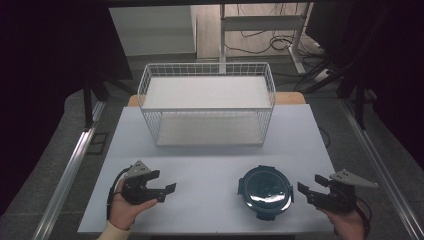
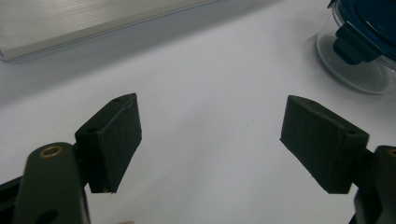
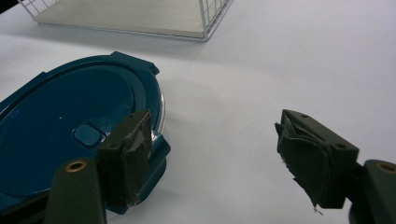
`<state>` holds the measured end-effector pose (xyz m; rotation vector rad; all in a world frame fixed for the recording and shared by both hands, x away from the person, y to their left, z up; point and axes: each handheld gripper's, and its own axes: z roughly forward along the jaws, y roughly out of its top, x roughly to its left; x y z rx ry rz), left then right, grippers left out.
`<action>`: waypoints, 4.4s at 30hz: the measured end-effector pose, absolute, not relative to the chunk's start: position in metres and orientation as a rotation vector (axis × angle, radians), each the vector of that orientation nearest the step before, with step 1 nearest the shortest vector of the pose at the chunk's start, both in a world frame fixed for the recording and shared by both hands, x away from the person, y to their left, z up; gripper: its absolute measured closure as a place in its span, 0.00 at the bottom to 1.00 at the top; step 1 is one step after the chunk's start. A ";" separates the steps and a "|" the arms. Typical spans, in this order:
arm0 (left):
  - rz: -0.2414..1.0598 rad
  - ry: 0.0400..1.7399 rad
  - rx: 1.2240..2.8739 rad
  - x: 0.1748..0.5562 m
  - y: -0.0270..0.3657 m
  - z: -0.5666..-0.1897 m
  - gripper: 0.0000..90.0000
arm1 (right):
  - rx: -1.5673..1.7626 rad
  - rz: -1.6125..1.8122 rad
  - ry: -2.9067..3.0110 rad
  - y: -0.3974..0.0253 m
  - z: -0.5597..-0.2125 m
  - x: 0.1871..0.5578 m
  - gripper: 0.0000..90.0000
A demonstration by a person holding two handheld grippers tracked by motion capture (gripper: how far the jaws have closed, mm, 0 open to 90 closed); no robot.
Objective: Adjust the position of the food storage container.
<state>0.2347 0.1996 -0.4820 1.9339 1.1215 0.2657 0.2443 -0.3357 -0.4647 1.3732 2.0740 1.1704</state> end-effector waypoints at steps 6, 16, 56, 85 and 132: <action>0.257 1.125 1.942 0.236 0.199 -0.484 0.22 | 1.358 1.141 2.130 -0.338 -0.456 0.246 0.48; 0.253 1.133 1.939 0.235 0.199 -0.484 0.22 | 1.277 1.009 2.335 -0.327 -0.453 0.243 0.81; 0.215 1.139 1.938 0.236 0.197 -0.486 0.22 | 1.074 0.722 2.581 -0.287 -0.473 0.238 1.00; 0.211 1.156 1.936 0.237 0.199 -0.487 0.22 | 0.983 0.722 2.579 -0.231 -0.474 0.257 1.00; 0.224 1.166 1.913 0.237 0.206 -0.484 0.22 | 0.968 0.933 2.479 -0.194 -0.466 0.263 1.00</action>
